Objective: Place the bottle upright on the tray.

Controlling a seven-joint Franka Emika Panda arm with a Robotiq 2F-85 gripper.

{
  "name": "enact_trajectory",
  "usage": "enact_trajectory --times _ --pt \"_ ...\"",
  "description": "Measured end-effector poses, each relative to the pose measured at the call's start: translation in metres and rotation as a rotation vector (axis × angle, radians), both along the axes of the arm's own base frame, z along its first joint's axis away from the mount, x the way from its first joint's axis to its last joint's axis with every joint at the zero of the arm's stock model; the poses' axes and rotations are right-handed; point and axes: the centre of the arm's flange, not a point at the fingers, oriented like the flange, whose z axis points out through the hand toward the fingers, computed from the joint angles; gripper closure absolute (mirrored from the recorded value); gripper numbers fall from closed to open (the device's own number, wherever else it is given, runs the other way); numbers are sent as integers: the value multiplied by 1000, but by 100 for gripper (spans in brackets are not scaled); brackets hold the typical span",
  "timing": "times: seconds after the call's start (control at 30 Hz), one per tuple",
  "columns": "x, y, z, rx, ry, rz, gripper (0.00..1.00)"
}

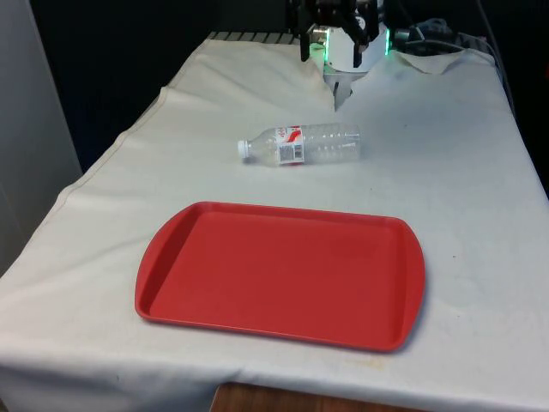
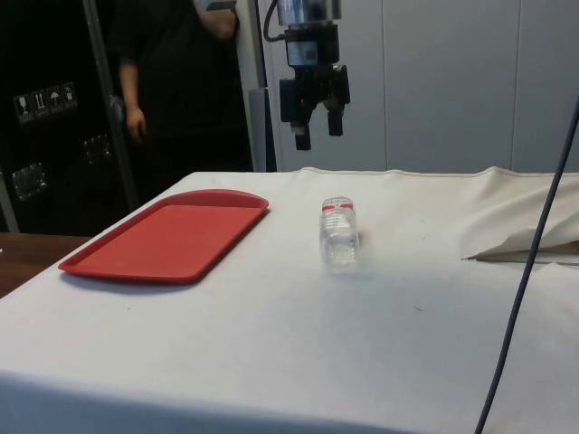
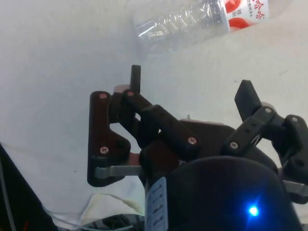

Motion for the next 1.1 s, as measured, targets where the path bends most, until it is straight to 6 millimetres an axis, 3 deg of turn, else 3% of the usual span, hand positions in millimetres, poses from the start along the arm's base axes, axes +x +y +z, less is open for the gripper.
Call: enact_trajectory --times 1.1 --pt "1 -34 -16 -1 25 -161 0"
